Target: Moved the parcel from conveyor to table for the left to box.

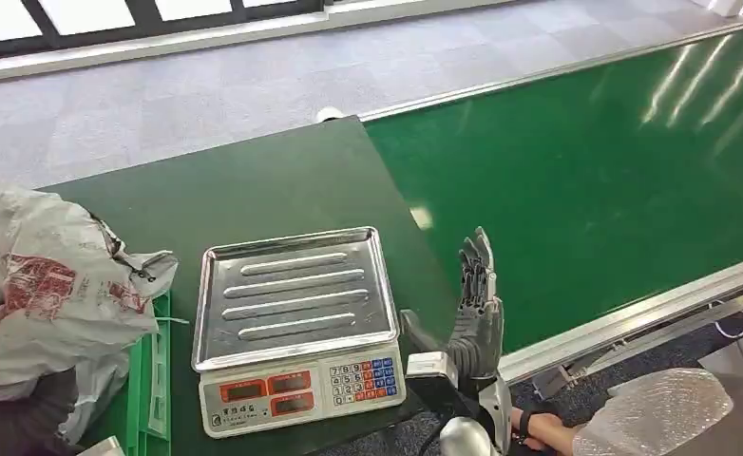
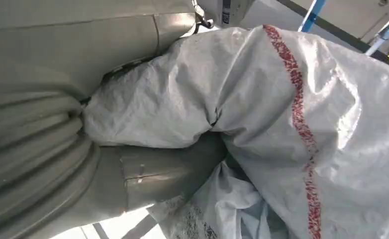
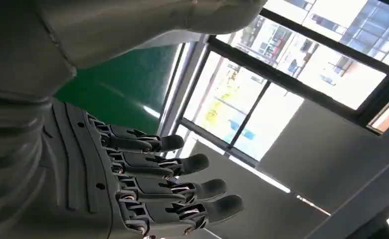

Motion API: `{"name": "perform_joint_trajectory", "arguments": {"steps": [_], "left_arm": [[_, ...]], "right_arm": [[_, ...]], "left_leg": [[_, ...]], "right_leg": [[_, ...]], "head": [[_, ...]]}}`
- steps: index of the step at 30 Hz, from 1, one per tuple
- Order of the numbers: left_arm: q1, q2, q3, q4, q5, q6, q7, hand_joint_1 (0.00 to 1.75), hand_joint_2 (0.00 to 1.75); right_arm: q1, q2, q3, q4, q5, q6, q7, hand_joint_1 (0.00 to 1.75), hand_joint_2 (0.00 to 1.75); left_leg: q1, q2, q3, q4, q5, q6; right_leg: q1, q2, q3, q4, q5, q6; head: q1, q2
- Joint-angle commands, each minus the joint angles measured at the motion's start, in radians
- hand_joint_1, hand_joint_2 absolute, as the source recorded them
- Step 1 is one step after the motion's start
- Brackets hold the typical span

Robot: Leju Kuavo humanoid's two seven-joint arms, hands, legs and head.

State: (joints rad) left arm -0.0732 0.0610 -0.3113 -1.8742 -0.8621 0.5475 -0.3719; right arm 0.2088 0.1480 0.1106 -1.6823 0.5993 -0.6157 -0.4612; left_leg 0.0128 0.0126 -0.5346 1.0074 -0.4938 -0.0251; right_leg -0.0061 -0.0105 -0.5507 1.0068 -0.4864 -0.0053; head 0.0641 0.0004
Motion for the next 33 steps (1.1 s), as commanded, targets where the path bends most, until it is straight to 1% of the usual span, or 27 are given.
{"name": "perform_joint_trajectory", "arguments": {"steps": [1,6,10,13,16,18,22,24,28,30,32,33], "left_arm": [[-0.026,0.003,-0.036,-0.054,0.062,-0.047,-0.029,1.75,1.75],[-0.031,0.013,-0.053,-0.122,0.075,-0.036,-0.052,1.75,1.75],[-0.046,0.045,-0.009,-0.145,0.215,-0.023,-0.085,1.75,1.75],[-0.086,0.067,0.035,-0.144,0.312,-0.021,-0.103,1.75,1.75],[-0.097,0.064,0.067,-0.145,0.404,-0.032,-0.137,1.75,1.75],[-0.097,0.063,0.068,-0.148,0.403,-0.031,-0.139,1.75,1.75],[-0.098,0.047,0.076,-0.161,0.436,-0.010,-0.172,1.75,1.75],[-0.098,0.047,0.076,-0.161,0.436,-0.010,-0.172,1.75,1.75],[-0.098,0.048,0.080,-0.157,0.436,-0.007,-0.174,1.75,1.75],[-0.110,0.046,0.096,-0.114,0.326,0.012,-0.127,1.75,1.75],[-0.150,0.031,0.128,-0.013,0.082,0.041,-0.012,1.75,1.75],[-0.175,0.031,0.159,0.070,-0.071,0.051,0.061,1.75,1.75]], "right_arm": [[-0.020,-0.033,0.028,0.056,-0.016,-0.012,-0.002,0.00,1.75],[-0.021,-0.017,0.020,0.062,-0.008,-0.011,-0.001,0.00,1.75],[-0.016,-0.015,0.023,0.079,-0.018,-0.019,-0.017,0.00,1.75],[-0.018,-0.011,0.020,0.076,-0.028,-0.021,-0.021,0.00,1.75],[-0.009,-0.001,0.011,0.066,-0.024,-0.018,-0.017,0.00,1.75],[-0.008,-0.001,0.011,0.065,-0.024,-0.020,-0.017,0.00,1.75],[0.001,0.004,0.001,0.058,-0.023,-0.021,-0.017,0.00,1.75],[0.001,0.004,0.001,0.058,-0.023,-0.021,-0.017,0.00,1.75],[0.002,0.005,0.002,0.058,-0.023,-0.020,-0.017,0.00,1.75],[0.002,0.007,0.001,0.058,-0.021,-0.017,-0.014,0.00,1.75],[0.003,0.009,0.002,0.052,-0.014,-0.013,-0.008,0.00,1.75],[0.002,0.010,0.005,0.047,-0.009,-0.011,-0.003,0.00,1.75]], "left_leg": [[0.000,-0.001,-0.001,-0.001,0.001,0.001],[0.001,-0.002,-0.003,-0.001,0.002,0.001],[0.000,-0.002,-0.003,-0.002,0.003,0.001],[0.001,-0.001,-0.002,-0.001,0.002,0.001],[0.000,-0.002,-0.003,-0.001,0.003,0.001],[0.001,-0.001,-0.001,0.000,0.001,0.000],[0.000,-0.001,-0.003,-0.001,0.002,0.001],[0.000,-0.001,-0.001,0.000,0.001,0.000],[0.000,-0.002,-0.002,-0.002,0.003,0.001],[0.000,-0.002,-0.003,-0.004,0.005,0.001],[0.000,-0.003,-0.002,-0.001,0.003,0.000],[0.000,-0.003,-0.003,-0.002,0.004,0.001]], "right_leg": [[0.000,0.000,-0.001,-0.002,0.001,0.000],[0.001,0.000,-0.003,-0.002,0.002,0.000],[0.000,0.000,-0.002,-0.002,0.003,0.000],[0.001,0.000,-0.002,-0.001,0.002,0.000],[0.001,0.000,-0.003,-0.002,0.003,0.000],[0.001,0.000,-0.001,0.000,0.001,0.000],[0.000,0.000,-0.002,-0.001,0.002,0.000],[0.000,0.000,-0.001,0.000,0.001,0.000],[0.001,0.000,-0.002,-0.002,0.002,0.000],[0.000,0.000,-0.003,-0.004,0.004,0.000],[0.000,-0.001,-0.001,-0.001,0.002,0.000],[0.000,-0.001,-0.002,-0.002,0.003,0.000]], "head": [[0.000,0.000],[0.000,0.000],[0.000,0.000],[0.000,0.000],[0.000,0.000],[0.000,0.000],[0.000,0.000],[0.000,0.000],[0.000,0.000],[0.000,0.000],[0.000,0.000],[0.000,0.000]]}}
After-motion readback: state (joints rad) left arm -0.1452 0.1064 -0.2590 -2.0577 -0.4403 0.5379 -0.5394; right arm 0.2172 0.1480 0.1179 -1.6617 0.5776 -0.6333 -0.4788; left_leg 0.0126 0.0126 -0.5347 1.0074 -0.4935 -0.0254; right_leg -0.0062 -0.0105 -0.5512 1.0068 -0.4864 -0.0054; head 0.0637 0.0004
